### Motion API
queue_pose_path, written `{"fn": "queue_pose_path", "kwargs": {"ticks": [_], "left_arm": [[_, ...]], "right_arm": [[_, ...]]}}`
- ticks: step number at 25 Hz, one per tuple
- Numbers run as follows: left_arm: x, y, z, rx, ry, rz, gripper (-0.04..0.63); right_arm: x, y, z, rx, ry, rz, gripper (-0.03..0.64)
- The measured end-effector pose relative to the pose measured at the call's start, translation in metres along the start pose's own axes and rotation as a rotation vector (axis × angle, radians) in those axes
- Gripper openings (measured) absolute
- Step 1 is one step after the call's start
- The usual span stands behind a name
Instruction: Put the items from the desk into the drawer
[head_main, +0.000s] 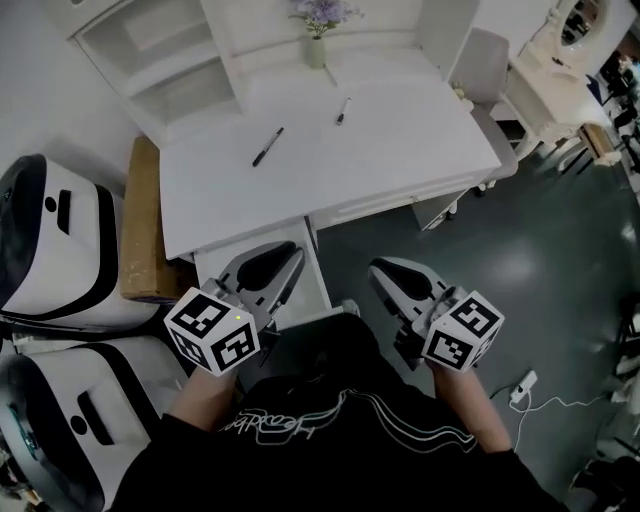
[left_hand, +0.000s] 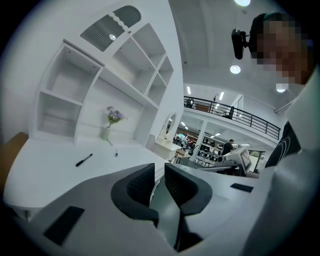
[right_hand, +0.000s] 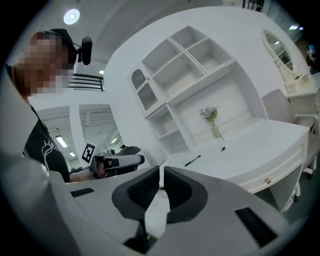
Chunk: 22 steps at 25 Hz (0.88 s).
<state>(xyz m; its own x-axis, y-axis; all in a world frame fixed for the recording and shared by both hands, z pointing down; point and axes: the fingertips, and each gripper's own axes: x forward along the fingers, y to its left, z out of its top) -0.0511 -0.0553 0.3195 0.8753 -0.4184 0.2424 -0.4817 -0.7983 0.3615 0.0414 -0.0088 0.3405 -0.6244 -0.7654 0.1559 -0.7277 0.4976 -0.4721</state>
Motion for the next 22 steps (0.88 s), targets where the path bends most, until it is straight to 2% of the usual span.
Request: {"fn": "queue_pose_path", "kwargs": {"ticks": [3,8,11,16,22], "left_arm": [[0.017,0.036,0.005,-0.012,0.014,0.051,0.117],[0.049,0.089,0.02,0.024,0.05,0.135,0.181],[0.07,0.126,0.026,0.009,0.062,0.181,0.214],[0.102,0.186,0.03,0.006,0.102,0.265,0.255],[0.129,0.256,0.024,0.032,0.17,0.359,0.258]], "right_arm": [[0.027,-0.026,0.008,0.008,0.03,0.03,0.057],[0.069,-0.069,0.027,0.031,0.075,0.082,0.057],[0.094,-0.094,0.037,0.038,0.101,0.104,0.057],[0.126,-0.136,0.054,0.043,0.148,0.123,0.057],[0.154,-0.178,0.052,0.067,0.203,0.121,0.055]]}}
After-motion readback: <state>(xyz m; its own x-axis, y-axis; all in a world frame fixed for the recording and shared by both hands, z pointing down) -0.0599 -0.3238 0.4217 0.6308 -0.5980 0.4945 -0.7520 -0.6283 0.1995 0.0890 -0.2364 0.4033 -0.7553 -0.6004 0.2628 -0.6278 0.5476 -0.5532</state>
